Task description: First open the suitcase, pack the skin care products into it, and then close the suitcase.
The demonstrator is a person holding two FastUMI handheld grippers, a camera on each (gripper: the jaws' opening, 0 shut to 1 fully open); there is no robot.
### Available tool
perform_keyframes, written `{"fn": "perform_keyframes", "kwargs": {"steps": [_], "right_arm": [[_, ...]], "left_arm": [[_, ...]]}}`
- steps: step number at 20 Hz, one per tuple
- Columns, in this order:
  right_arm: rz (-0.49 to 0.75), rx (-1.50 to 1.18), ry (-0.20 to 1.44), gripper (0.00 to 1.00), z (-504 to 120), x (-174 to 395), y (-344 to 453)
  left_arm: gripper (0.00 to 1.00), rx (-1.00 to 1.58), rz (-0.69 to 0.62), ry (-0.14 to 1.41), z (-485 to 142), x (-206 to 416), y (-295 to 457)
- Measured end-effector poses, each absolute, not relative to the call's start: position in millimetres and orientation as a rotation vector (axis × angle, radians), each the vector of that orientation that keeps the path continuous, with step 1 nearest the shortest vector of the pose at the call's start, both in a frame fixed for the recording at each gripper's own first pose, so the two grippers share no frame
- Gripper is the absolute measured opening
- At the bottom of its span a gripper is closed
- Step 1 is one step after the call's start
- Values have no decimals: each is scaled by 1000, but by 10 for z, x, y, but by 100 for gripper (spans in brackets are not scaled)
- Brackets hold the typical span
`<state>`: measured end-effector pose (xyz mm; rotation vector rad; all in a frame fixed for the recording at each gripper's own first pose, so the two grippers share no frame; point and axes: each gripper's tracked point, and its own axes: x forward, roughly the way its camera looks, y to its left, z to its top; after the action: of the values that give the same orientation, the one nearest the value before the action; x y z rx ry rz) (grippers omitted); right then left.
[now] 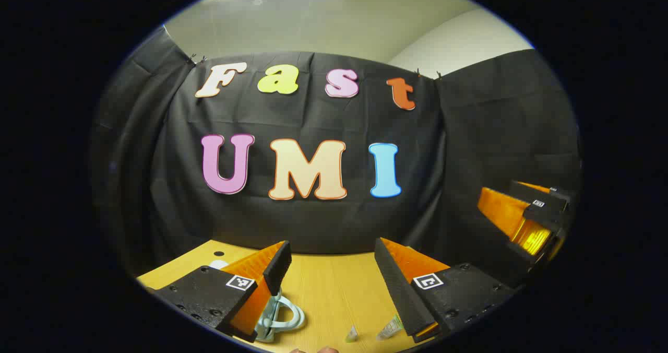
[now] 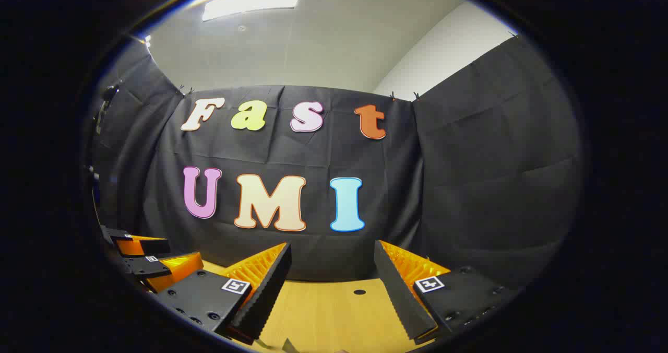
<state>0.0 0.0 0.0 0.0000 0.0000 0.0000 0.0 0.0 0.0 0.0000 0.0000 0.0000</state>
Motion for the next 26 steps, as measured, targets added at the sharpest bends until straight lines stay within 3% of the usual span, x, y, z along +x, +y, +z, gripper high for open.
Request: {"fn": "perform_keyframes", "kwargs": {"steps": [5,10,14,15,16,26], "right_arm": [[90,13,35,100,-222,169,-97],[173,62,75,98,-511,297,-147],[138,51,119,98,-655,374,-201],[112,38,121,98,-671,392,-220],[91,29,135,98,-727,384,-223],[-45,-18,258,98,-1043,396,-234]], "left_arm": [[94,36,76,67,-268,120,112],[94,106,163,235,-843,69,351],[96,64,130,361,-1327,81,479],[100,61,121,402,-1465,101,525],[96,52,106,438,-1594,126,560],[94,-42,30,737,-2562,435,652]]}}
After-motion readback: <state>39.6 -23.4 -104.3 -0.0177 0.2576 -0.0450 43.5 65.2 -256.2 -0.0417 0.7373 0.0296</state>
